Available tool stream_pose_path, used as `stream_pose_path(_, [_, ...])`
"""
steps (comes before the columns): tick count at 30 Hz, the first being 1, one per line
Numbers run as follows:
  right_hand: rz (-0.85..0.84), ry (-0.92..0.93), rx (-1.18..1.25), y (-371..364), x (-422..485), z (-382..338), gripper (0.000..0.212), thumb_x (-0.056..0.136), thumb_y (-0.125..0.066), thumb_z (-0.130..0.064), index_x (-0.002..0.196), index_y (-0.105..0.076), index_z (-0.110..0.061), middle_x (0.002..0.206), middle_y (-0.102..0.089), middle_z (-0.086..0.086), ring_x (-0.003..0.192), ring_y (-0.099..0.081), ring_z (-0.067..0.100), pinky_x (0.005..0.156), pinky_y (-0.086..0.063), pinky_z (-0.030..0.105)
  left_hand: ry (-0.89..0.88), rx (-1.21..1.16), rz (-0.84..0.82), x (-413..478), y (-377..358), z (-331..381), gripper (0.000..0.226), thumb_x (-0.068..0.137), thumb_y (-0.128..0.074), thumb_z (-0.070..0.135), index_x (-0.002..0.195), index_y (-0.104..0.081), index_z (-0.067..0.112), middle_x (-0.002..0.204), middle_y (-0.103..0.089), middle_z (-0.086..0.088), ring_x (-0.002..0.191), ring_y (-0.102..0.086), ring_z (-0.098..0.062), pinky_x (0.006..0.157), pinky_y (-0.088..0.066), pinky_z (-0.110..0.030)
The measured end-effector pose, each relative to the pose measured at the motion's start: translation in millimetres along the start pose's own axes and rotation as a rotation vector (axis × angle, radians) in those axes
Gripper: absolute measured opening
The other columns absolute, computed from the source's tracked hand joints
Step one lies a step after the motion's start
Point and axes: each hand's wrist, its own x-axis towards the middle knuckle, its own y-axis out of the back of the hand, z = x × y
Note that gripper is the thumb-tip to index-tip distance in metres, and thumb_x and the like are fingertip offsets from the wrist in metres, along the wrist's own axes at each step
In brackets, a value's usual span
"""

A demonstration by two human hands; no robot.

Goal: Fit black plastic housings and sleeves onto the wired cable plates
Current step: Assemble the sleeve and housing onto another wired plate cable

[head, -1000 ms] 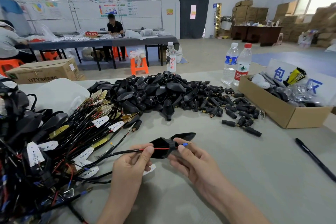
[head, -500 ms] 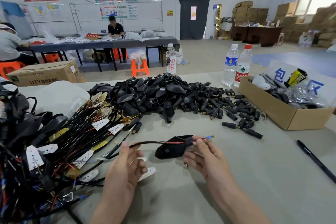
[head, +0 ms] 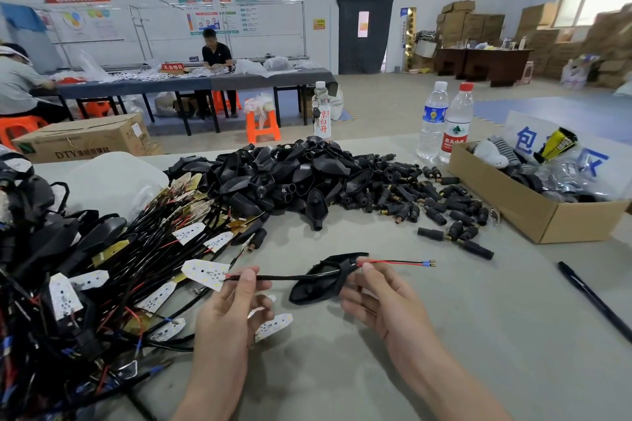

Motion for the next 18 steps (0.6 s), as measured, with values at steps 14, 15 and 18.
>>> stream_pose_path(14, [0.008, 0.030, -0.069, -0.4, -2.1, -3.3, 0.014, 0.098, -0.059, -0.019, 0.104, -0.064, -0.007, 0.090, -0.072, 0.011, 0.078, -0.074, 0.026, 0.062, -0.058, 0.026, -0.007, 0.071, -0.090, -1.9, -0.1, -2.8, 0.029, 0.081, -0.065, 0.037, 0.090, -0.074, 0.011, 0.083, -0.070, -0.014, 0.058, -0.061, -0.017, 0.050, -0.053, -0.026])
stream_pose_path(15, [0.019, 0.030, -0.073, 0.2, -1.8, -4.0, 0.014, 0.099, -0.058, -0.019, 0.105, -0.064, -0.008, 0.092, -0.072, 0.012, 0.078, -0.074, 0.025, 0.062, -0.058, 0.026, -0.007, 0.077, -0.083, -1.4, 0.8, -3.3, 0.031, 0.083, -0.063, 0.039, 0.092, -0.071, 0.010, 0.083, -0.070, -0.014, 0.058, -0.061, -0.017, 0.050, -0.053, -0.026])
stream_pose_path(18, [0.035, 0.033, -0.056, 0.6, -1.6, -5.0, 0.011, 0.098, -0.058, -0.020, 0.099, -0.065, -0.012, 0.090, -0.074, 0.011, 0.074, -0.074, 0.023, 0.060, -0.058, 0.026, -0.025, 0.137, -0.069, -1.2, 2.3, -6.3, 0.027, 0.092, -0.060, 0.036, 0.092, -0.070, 0.011, 0.086, -0.073, -0.017, 0.059, -0.064, -0.020, 0.052, -0.055, -0.026])
